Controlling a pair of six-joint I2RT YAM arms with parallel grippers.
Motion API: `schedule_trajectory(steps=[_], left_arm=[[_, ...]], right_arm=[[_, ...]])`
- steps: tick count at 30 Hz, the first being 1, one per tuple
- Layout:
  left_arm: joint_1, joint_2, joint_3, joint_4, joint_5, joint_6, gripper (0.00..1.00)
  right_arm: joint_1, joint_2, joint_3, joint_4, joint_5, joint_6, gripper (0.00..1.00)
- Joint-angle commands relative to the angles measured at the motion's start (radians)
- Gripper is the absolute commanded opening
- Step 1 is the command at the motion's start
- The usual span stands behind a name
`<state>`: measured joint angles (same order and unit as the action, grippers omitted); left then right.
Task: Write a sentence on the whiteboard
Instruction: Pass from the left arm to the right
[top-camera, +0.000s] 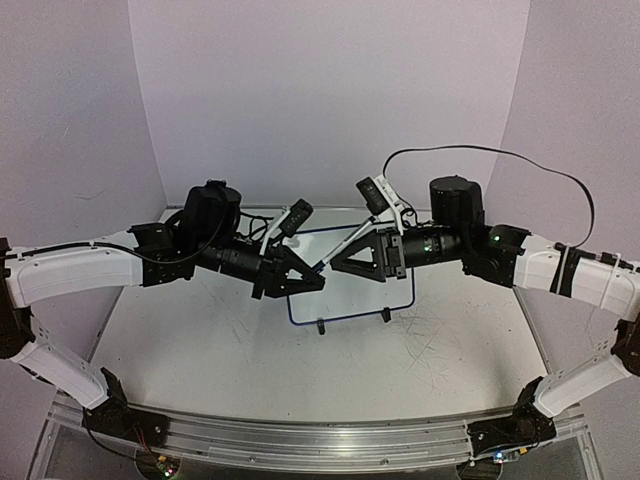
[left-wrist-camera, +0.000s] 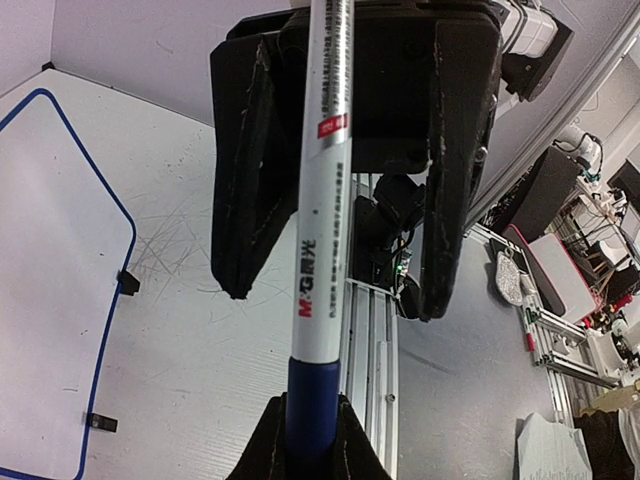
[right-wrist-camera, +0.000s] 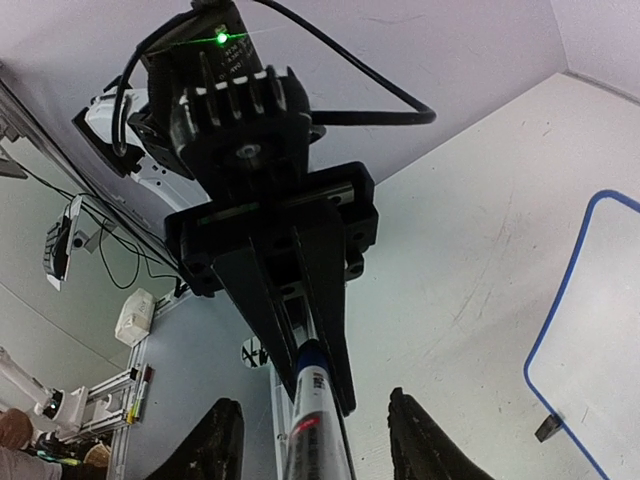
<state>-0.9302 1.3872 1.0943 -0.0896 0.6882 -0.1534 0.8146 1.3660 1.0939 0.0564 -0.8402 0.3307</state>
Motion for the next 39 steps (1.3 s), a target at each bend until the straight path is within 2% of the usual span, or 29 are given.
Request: schedule_trajectory(steps=[1,9,12,17,22,25,34,39], left_arm=[[0.000,0.005,0.047,0.022,0.034,0.006,0.00],[0.001,0.015,0.042,0.030,0.037,0.005,0.00],[0.000,0.011,0.041,0.033,0.031,0.003,0.00],[0.001,0.007,0.041,0.034,0.030,0.001,0.00],[0.001,0.000,0.038,0.034,0.024,-0.001,0.00],[0.000,0.002,0.039,0.034,0.027,-0.002,0.00],[0.000,0.008,0.041,0.035,0.033,-0.006,0.00],[0.001,0.004,0.038,0.035,0.030,-0.006,0.00]], right_arm=[[0.004,0.005,0.029,0.102,-0.005,0.010,0.40],[0.004,0.015,0.010,0.166,-0.020,0.048,0.31],[0.004,0.025,0.009,0.173,-0.041,0.049,0.31],[0.004,0.040,0.006,0.172,-0.060,0.042,0.32],[0.003,0.045,0.001,0.172,-0.065,0.036,0.41],[0.005,0.048,0.004,0.174,-0.068,0.036,0.41],[0.010,0.059,0.004,0.172,-0.078,0.012,0.33],[0.010,0.066,0.002,0.170,-0.095,0.005,0.20]])
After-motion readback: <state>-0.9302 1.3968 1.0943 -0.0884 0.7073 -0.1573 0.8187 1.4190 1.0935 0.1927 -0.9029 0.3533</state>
